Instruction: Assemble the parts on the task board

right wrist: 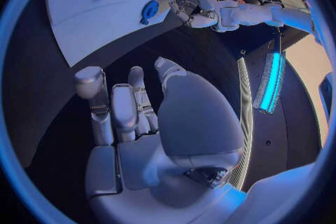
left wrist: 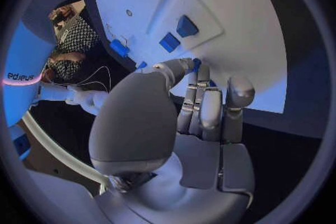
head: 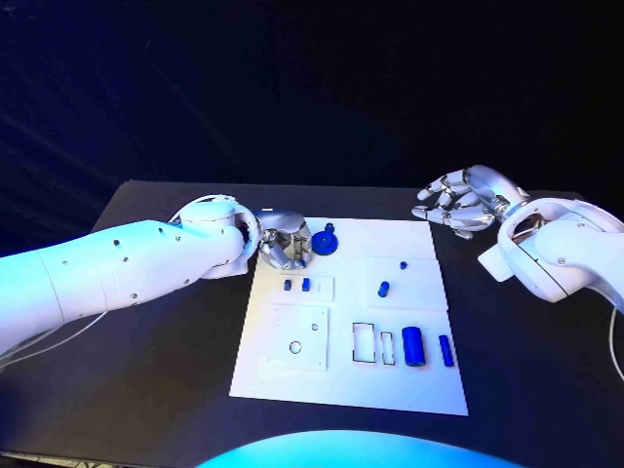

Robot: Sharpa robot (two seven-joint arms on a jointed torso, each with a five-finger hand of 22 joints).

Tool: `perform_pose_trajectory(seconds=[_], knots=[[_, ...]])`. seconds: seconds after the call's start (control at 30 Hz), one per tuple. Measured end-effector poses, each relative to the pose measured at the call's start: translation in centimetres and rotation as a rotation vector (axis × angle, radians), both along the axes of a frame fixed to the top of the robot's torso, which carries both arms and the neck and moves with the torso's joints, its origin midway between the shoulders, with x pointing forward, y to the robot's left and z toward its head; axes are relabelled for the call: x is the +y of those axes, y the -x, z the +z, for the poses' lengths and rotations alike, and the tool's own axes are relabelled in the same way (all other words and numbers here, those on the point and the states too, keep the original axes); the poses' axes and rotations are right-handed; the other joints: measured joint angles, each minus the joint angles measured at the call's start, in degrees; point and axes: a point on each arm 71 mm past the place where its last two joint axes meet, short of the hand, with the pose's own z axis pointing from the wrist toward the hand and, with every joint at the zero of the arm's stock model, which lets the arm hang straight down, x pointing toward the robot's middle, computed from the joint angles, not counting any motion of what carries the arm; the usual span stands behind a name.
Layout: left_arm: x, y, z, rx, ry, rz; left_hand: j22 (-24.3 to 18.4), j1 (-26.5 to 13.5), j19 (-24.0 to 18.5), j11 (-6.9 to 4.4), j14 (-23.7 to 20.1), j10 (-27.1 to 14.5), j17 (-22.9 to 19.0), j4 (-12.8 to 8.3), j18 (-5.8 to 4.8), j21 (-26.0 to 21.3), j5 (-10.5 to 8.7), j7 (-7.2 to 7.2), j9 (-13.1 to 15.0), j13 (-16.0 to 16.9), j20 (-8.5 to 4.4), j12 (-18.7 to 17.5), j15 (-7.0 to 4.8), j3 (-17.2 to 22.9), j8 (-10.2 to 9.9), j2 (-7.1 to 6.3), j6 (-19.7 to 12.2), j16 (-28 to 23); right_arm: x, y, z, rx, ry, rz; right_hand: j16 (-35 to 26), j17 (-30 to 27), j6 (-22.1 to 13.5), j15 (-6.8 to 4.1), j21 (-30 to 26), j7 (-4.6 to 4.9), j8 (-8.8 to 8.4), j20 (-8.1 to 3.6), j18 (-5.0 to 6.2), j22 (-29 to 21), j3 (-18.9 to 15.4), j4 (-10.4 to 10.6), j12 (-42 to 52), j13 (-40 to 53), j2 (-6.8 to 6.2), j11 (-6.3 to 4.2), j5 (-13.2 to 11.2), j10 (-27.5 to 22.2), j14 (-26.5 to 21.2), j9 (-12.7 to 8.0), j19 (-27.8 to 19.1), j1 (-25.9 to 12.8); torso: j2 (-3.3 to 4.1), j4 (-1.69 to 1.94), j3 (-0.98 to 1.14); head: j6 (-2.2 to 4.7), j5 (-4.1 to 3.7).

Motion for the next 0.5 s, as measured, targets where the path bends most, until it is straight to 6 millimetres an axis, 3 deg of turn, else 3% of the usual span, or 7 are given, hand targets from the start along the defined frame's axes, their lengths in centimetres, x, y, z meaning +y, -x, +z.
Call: perform_pose_trajectory(seconds=[0.5], knots=[[0.01,0.01,-0.11,-0.004,0.003,0.002,0.2,-0.3,-0.2,0.36,-0.2,-0.4,0.2,-0.4,0.00,0.0,0.00,0.42,-0.1,-0.2,0.21,-1.1,0.19,0.4,-0.8,0.26,-0.4,0.0,-0.01,0.00,-0.01,0.001,0.000,0.000,0.0,-0.1,0.0,0.00,-0.3,0.00,0.00,0.00,0.00,-0.1,0.0,0.0,0.0,-0.1,0.00,0.03,0.0,0.0,0.0,0.0,0.0,0.0,-0.01,-0.04,0.02,0.03,-0.05]])
